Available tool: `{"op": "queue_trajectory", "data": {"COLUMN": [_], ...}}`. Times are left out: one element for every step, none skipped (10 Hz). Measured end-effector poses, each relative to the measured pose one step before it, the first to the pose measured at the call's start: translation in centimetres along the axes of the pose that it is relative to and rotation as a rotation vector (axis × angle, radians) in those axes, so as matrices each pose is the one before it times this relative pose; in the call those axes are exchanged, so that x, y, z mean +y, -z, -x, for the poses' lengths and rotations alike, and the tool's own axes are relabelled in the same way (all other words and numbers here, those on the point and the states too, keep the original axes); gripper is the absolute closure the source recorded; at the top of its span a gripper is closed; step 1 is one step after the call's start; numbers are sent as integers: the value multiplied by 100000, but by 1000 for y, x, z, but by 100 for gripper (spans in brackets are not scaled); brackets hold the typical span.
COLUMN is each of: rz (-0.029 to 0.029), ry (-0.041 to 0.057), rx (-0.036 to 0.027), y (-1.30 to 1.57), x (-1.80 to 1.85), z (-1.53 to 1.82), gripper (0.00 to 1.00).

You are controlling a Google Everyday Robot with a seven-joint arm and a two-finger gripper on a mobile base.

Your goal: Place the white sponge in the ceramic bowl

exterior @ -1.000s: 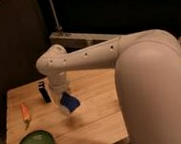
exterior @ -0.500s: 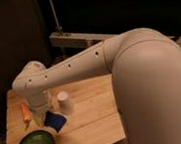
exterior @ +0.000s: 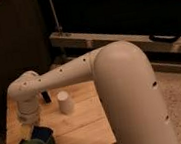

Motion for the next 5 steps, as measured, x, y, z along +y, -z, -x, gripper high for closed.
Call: {"op": "queue_trajectory", "data": {"rz": [2686,808,143,55,30], "ry": [1804,1590,1779,1478,605], "rx": [-295,-54,285,598,697], "y": [-489,-119,89,102,-11], "x": [625,460,442,547,226], "z": [282,73,-109,-129,-174], "gripper": [43,32,23,20,20]}}
